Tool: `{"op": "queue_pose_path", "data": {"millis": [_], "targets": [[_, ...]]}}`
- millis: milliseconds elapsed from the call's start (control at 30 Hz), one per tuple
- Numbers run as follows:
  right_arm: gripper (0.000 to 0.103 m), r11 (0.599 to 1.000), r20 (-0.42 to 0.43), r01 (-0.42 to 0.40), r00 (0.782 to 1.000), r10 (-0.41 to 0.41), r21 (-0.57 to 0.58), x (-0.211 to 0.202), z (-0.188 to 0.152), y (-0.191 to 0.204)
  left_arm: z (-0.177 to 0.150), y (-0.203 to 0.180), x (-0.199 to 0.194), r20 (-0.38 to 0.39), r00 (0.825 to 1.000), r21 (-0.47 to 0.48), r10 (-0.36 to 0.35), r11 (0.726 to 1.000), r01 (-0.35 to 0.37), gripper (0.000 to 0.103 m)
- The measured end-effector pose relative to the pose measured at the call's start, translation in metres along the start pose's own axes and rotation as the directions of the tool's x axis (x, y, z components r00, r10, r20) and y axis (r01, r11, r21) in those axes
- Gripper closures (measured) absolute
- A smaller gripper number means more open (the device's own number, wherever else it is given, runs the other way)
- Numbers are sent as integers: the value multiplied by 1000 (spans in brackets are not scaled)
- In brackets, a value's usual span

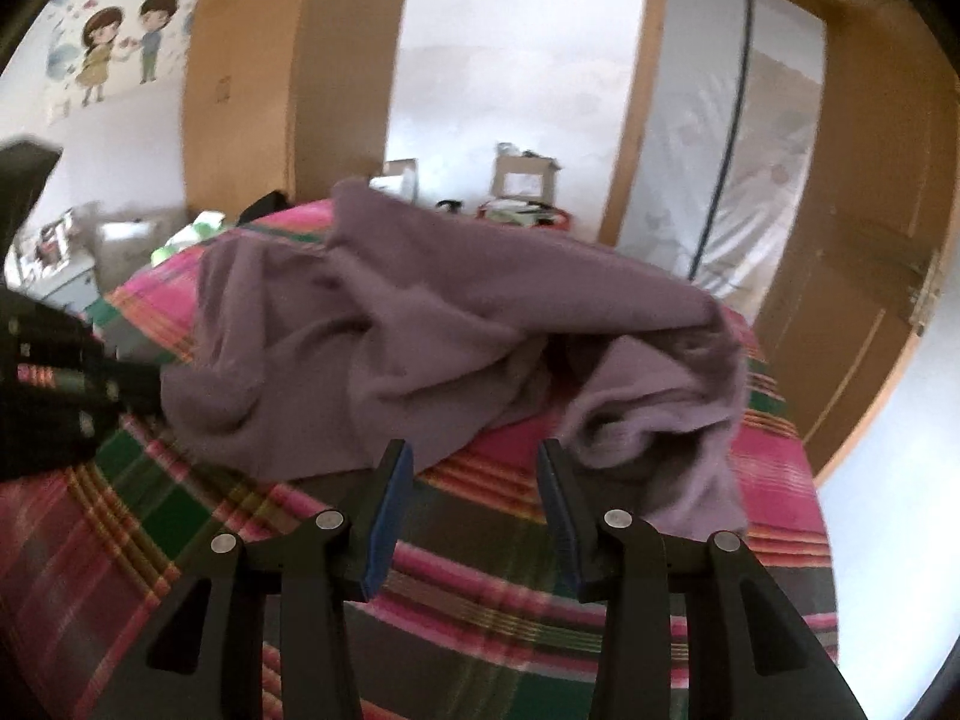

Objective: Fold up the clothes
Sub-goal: 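Release the cuff with the left gripper while the right gripper regrasps the sweater edge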

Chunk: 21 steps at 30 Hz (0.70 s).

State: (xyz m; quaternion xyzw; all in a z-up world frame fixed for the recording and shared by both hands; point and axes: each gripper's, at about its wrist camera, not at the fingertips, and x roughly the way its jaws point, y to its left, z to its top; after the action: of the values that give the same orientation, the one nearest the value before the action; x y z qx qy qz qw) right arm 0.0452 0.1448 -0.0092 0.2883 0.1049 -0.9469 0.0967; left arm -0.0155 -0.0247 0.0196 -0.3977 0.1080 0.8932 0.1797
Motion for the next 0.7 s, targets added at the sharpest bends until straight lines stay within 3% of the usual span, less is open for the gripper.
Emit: {"op": "queue_pose_path", "data": {"millis": [367, 600, 700], "targets": [[58, 984, 12, -130, 991, 133, -125, 11, 2, 40, 2, 33, -23, 67, 998, -143, -5, 990, 14, 94], [58, 959, -27, -152, 988, 150, -239, 29, 9, 70, 2, 39, -27, 84, 996, -176, -23, 984, 38, 94], [59, 951, -18, -126, 992, 127, -283, 37, 13, 81, 2, 42, -30, 95, 995, -181, -27, 982, 43, 94]]}}
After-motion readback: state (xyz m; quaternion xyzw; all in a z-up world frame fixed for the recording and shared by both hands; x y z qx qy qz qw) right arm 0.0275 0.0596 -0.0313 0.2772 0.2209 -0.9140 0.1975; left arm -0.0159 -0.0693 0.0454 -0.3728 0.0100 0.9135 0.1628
